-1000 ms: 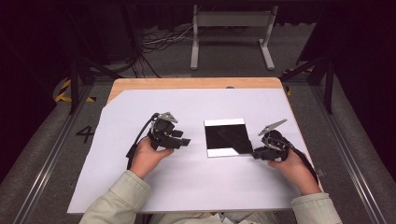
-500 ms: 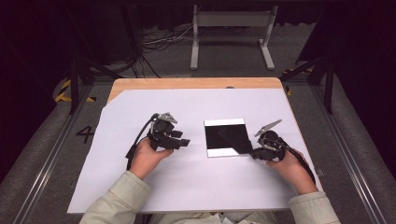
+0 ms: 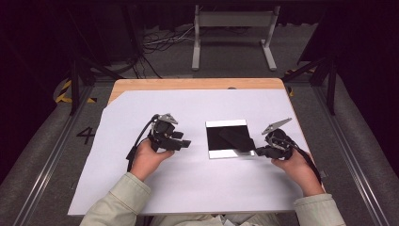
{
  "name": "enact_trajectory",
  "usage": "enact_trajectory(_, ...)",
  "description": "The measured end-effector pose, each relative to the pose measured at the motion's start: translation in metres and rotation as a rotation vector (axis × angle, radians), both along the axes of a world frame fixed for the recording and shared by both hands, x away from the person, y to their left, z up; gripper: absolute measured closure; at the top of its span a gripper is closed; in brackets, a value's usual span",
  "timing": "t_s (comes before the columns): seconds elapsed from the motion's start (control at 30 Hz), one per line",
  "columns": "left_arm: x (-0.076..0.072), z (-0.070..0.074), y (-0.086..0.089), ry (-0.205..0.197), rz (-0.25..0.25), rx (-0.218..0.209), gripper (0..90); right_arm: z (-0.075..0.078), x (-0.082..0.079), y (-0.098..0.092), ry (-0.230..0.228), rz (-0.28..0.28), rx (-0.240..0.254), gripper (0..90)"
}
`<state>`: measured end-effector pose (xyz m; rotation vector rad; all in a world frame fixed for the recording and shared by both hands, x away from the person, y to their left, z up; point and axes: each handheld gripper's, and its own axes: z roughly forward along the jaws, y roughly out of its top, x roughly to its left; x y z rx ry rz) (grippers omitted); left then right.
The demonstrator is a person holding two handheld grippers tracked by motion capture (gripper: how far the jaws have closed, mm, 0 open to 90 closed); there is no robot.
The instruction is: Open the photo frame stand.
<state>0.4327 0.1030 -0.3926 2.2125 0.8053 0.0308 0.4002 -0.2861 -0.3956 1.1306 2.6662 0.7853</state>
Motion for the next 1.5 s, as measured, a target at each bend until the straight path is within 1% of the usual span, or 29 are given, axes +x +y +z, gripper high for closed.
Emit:
enact_trajectory(0.13,0.000,0.000,-0.001,0.000,0.001,0.000,48.4,0.004,-0.001,-0.001,-0.015,-0.003,0.021,89.8)
enact_trajectory(0.2,0.000,0.000,0.000,-0.002,0.001,-0.001,48.4,0.007,-0.002,-0.002,-0.026,-0.005,0.044,89.8)
enact_trajectory(0.27,0.000,0.000,0.000,-0.003,0.000,0.001,48.4,0.008,-0.002,-0.003,-0.032,-0.008,0.053,89.9)
enact_trajectory(0.3,0.000,0.000,0.000,-0.002,0.000,0.001,48.4,0.011,-0.002,-0.004,-0.043,-0.011,0.084,89.9)
enact_trajectory(0.37,0.000,0.000,0.000,-0.002,0.001,0.000,48.4,0.012,-0.003,-0.004,-0.043,-0.016,0.093,89.9)
enact_trajectory(0.4,0.000,0.000,0.000,-0.007,0.002,0.001,48.4,0.015,-0.003,-0.005,-0.052,-0.020,0.120,89.9)
enact_trajectory(0.53,-0.001,-0.001,0.002,-0.008,0.003,-0.001,48.4,0.019,-0.003,-0.005,-0.075,-0.028,0.163,89.9)
enact_trajectory(0.6,-0.001,-0.001,0.002,-0.004,0.007,-0.003,48.4,0.019,-0.003,-0.005,-0.079,-0.029,0.169,89.9)
enact_trajectory(0.77,-0.001,-0.001,0.003,-0.007,0.012,-0.006,48.4,0.024,-0.003,-0.003,-0.110,-0.039,0.212,90.0)
enact_trajectory(0.97,-0.001,-0.001,0.004,-0.008,0.012,-0.006,48.4,0.026,-0.003,-0.001,-0.128,-0.048,0.250,89.9)
enact_trajectory(1.07,-0.001,-0.001,0.004,-0.008,0.012,-0.007,48.4,0.027,-0.004,0.000,-0.127,-0.040,0.267,90.0)
enact_trajectory(1.17,-0.001,-0.001,0.004,-0.008,0.011,-0.008,48.4,0.027,-0.005,0.004,-0.126,-0.029,0.270,89.9)
enact_trajectory(1.2,-0.001,-0.001,0.004,-0.007,0.012,-0.006,48.4,0.029,-0.006,0.005,-0.141,-0.014,0.305,90.0)
enact_trajectory(1.27,-0.001,-0.001,0.004,-0.006,0.014,-0.008,48.4,0.032,-0.007,0.007,-0.155,-0.009,0.306,90.0)
enact_trajectory(1.37,-0.001,-0.002,0.005,-0.005,0.018,-0.011,48.3,0.033,-0.009,0.009,-0.160,-0.003,0.291,90.0)
enact_trajectory(1.5,-0.001,-0.002,0.005,-0.004,0.019,-0.012,48.3,0.034,-0.009,0.008,-0.167,-0.005,0.292,90.0)
